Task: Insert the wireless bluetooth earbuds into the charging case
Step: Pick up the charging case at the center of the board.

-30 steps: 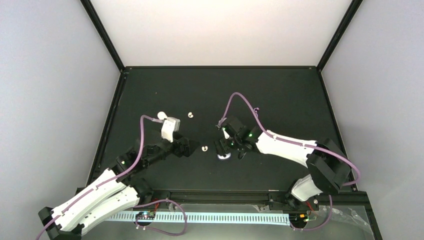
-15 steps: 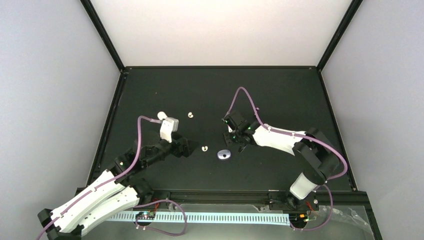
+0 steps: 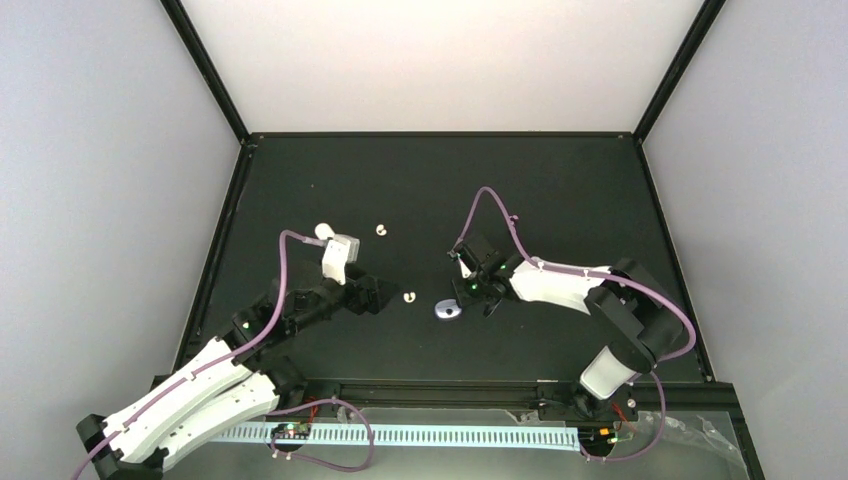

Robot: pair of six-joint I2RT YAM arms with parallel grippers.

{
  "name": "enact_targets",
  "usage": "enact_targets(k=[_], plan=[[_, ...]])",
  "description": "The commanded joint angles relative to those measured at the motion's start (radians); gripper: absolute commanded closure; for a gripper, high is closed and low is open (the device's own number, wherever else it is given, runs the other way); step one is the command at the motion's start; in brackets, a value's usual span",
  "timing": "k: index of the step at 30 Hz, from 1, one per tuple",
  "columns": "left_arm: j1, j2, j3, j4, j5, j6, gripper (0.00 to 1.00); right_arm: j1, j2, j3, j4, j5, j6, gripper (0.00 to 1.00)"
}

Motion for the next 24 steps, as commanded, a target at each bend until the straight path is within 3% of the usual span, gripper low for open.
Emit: enact_targets(k=[1, 17, 19, 22, 24], plan=[[-0.004, 0.012, -0.005, 0.006, 0.014, -0.013, 0.01, 0.015, -0.029, -0.03, 0.027, -0.055, -0.021, 0.99], [-0.004, 0.032, -0.03, 0.022, 0.03, -0.029, 0.01, 0.067, -0.132, -0.085, -0.011, -0.051, -0.012, 0.99], [-0.004, 0.036, -0.028, 0.019, 0.031, -0.032, 0.01, 0.067, -0.174, -0.097, -0.013, -0.027, -0.019, 0.87], [-0.004, 0.037, -0.027, 0.018, 0.033, -0.035, 0.01, 0.067, -0.221, -0.093, -0.021, -0.033, -0.06, 0.53], [-0.004, 0.036, -0.025, 0.016, 0.033, -0.034, 0.01, 0.069, -0.233, -0.083, -0.035, -0.048, -0.099, 0.38]])
